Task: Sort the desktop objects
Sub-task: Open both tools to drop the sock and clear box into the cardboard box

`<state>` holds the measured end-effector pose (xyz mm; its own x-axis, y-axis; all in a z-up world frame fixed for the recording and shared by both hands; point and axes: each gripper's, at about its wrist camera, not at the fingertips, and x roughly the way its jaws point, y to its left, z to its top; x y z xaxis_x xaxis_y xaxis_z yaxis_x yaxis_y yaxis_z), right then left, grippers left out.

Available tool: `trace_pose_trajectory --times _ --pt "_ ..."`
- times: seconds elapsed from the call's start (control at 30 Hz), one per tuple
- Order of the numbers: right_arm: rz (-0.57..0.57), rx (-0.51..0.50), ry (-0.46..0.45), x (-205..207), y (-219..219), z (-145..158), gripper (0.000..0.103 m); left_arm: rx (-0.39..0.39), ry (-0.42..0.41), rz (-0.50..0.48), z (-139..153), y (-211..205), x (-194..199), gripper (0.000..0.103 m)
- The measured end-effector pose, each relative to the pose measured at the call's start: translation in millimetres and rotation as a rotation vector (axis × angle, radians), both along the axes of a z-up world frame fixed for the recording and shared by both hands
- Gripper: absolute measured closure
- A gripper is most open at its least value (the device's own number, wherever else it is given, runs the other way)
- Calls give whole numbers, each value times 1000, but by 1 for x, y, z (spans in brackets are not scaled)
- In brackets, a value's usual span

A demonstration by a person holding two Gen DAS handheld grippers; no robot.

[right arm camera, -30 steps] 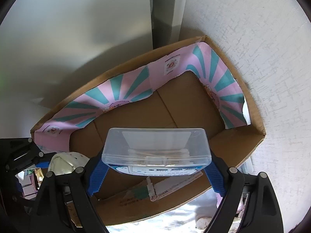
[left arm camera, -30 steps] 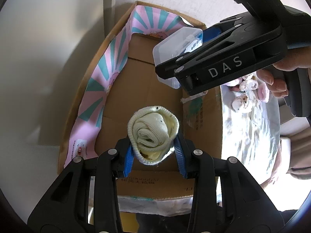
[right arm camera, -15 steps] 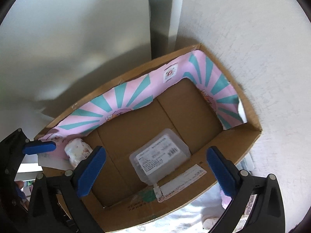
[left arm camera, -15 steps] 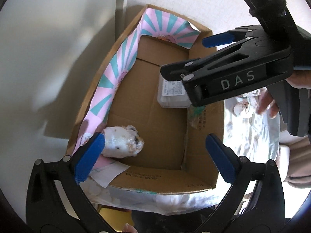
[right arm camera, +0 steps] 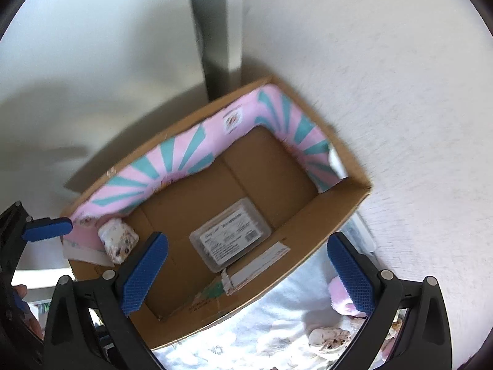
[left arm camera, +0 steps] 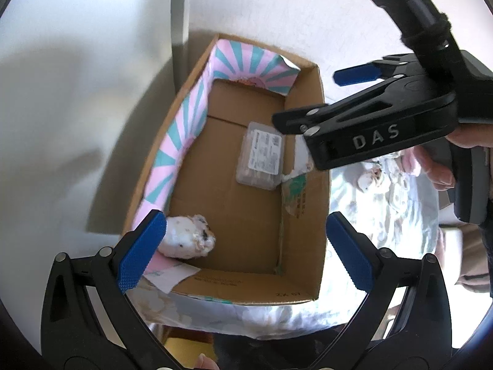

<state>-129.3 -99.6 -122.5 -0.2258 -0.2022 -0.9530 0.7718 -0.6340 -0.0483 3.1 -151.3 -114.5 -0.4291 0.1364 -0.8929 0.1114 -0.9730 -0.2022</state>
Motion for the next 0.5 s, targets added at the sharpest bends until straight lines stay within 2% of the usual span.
trace_pose_trajectory --times 0.3,0.5 --pt "-79 -53 21 -8 27 27 0 -45 71 -18 23 6 -11 0" --pt "-118 -88 52 -7 57 50 0 -39 95 -51 35 19 -13 0"
